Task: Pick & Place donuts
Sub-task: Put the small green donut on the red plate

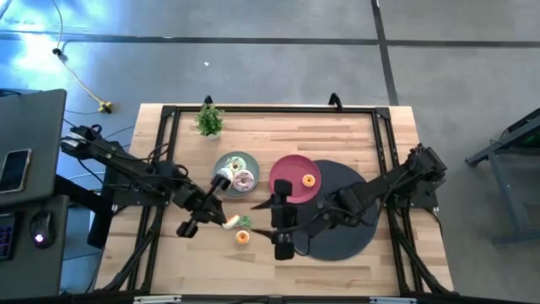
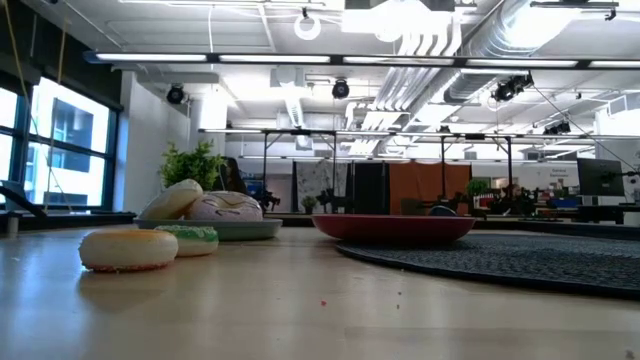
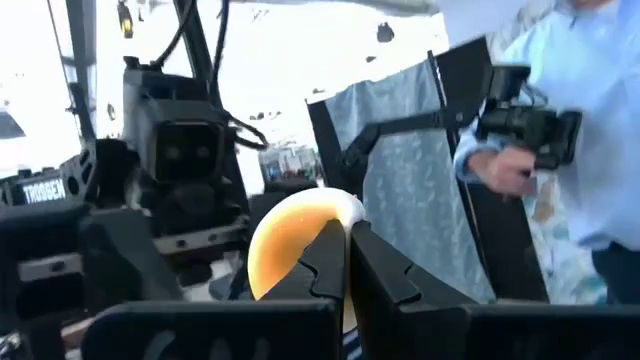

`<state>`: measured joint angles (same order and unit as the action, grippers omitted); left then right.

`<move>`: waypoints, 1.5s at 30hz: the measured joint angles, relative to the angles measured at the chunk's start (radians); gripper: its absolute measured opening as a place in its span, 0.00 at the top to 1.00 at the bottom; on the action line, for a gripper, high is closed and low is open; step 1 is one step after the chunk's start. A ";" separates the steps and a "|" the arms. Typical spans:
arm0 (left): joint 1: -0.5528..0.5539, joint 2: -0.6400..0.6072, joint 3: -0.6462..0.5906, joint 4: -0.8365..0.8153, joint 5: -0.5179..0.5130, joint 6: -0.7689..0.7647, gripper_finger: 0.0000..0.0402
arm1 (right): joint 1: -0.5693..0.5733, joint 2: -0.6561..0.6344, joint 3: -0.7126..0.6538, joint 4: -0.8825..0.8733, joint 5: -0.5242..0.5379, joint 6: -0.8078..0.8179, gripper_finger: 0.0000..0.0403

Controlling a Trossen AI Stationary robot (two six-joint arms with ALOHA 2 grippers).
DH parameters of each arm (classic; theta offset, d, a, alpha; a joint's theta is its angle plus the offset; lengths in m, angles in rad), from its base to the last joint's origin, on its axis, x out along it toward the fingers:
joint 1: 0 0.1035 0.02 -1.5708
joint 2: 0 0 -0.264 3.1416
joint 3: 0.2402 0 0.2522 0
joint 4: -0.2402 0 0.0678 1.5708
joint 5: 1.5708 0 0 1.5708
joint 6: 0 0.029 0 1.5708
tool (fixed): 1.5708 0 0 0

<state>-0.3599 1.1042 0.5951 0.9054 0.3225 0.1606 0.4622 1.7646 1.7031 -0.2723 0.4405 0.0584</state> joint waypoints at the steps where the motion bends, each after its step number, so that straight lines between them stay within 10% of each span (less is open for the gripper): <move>1: 0.000 0.019 0.008 0.013 0.001 -0.006 1.00 | 0.000 0.003 0.000 0.007 -0.010 -0.011 0.41; 25: 0.067 0.250 0.146 0.001 0.158 -0.013 1.00 | 0.044 0.001 0.000 -0.050 -0.044 0.028 0.44; 45: 0.071 0.249 0.144 -0.069 0.035 -0.009 0.96 | 0.044 -0.004 0.000 -0.124 -0.043 0.111 0.98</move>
<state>-0.2886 1.3537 0.7395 0.8365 0.3576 0.1517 0.5059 1.7602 1.7035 -0.3959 0.3975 0.1693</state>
